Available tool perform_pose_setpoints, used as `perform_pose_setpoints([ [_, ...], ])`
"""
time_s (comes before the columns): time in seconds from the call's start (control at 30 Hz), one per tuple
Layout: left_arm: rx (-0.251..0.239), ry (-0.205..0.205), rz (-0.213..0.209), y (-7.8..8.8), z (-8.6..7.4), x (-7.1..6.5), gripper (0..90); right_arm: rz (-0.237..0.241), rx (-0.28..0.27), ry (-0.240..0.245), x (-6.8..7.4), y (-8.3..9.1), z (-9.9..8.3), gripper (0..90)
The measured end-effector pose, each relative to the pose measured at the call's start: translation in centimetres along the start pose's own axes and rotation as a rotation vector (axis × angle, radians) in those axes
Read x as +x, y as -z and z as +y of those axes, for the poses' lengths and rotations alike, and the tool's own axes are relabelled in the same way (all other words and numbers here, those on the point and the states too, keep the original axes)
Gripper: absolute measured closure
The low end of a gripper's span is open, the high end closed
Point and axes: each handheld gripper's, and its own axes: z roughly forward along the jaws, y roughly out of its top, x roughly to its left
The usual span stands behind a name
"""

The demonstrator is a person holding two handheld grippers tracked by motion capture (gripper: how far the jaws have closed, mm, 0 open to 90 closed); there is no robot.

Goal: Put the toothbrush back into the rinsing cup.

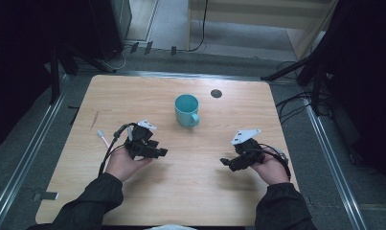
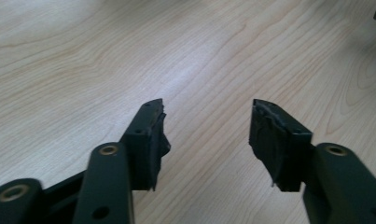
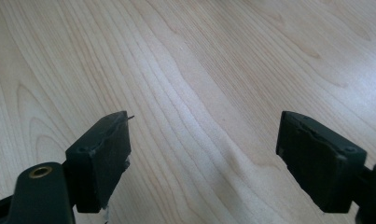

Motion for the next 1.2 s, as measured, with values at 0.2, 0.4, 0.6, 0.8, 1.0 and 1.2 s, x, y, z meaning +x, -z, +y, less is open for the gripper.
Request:
perform_pose_setpoints([
  [0.2,0.028,0.03,0.035,0.1,0.1,0.6,48.4,-0.005,-0.007,0.01,0.0,0.1,0.0,18.0],
  [0.4,0.081,-0.039,0.078,-0.2,-0.4,0.6,55.4,-0.029,-0.037,-0.015,-0.2,0.4,0.3,19.4],
  [0.6,0.077,-0.022,0.067,0.1,-0.5,0.7,53.8,-0.025,-0.018,-0.006,-0.1,0.6,0.2,19.3],
  [0.8,0.075,-0.022,0.065,0.5,-0.4,0.8,54.3,-0.022,-0.02,-0.014,-0.3,0.6,0.2,19.3],
  [1.0,0.078,-0.041,0.046,0.8,-0.3,1.0,55.1,-0.022,-0.016,-0.005,-0.4,0.7,0.1,19.4],
  [1.2,0.071,-0.022,0.064,1.5,-0.5,1.6,58.3,-0.031,-0.017,0.0,-0.3,0.7,0.1,19.5],
])
